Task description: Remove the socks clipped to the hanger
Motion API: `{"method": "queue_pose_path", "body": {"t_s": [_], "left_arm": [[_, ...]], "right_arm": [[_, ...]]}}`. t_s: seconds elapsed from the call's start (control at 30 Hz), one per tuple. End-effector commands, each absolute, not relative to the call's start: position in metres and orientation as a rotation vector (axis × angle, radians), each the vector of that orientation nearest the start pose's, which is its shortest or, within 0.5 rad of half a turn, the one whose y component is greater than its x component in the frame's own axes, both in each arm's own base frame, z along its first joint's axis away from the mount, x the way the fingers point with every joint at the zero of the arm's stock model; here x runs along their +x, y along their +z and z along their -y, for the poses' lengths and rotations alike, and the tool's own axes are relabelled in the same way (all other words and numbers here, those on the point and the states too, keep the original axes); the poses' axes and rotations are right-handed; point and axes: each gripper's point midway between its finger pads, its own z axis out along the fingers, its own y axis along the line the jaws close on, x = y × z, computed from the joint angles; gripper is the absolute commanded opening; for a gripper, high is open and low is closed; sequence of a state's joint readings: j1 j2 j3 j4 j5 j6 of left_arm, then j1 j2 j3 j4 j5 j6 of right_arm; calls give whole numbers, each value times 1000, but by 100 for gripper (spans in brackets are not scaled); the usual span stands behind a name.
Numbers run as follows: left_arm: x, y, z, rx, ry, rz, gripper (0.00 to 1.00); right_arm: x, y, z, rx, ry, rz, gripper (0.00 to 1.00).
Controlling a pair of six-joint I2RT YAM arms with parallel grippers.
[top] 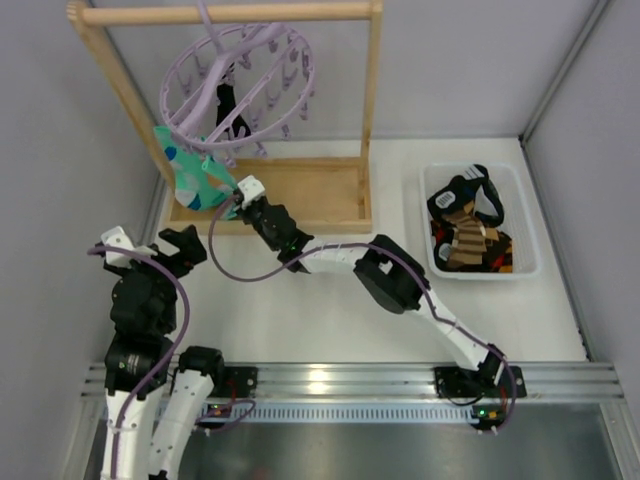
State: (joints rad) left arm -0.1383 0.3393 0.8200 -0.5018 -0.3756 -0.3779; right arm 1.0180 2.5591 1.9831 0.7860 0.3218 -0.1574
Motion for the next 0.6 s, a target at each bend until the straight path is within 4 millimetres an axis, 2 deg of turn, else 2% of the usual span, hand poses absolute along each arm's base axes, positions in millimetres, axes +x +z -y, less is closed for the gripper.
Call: {"method": "queue_pose_path", "body": {"t_s": [0.0, 0.1, 0.23, 0.27, 0.3, 0.33, 0.47, 0.5, 0.53, 0.57], "left_arm": [[212, 331, -21, -513, -128, -1503, 98], [216, 335, -17, -544, -174, -1499, 98], [219, 344, 0, -575, -323, -1489, 98], [220, 345, 4, -575, -352, -1489, 98], [220, 350, 13, -555, -403, -1491, 98], [222, 352, 17, -539, -420, -1498, 98], [230, 358, 30, -480, -460, -1538, 98], [231, 361, 36, -447, -480, -1548, 98], [232, 368, 42, -419, -503, -1547, 98], [232, 373, 47, -392, -526, -1543, 98]], "right_arm": [[415, 283, -560, -421, 578, -1108, 15], [403, 294, -547, -414, 594, -1088, 8], [378, 306, -514, -397, 627, -1067, 0], [373, 311, -507, -388, 632, -1055, 0], [369, 296, -499, -408, 621, -1081, 0], [362, 316, -488, -391, 631, -1055, 0], [342, 323, -460, -414, 628, -1057, 0], [338, 311, -453, -436, 614, -1077, 0], [333, 324, -444, -423, 621, -1061, 0], [329, 323, -441, -426, 625, -1065, 0]]}}
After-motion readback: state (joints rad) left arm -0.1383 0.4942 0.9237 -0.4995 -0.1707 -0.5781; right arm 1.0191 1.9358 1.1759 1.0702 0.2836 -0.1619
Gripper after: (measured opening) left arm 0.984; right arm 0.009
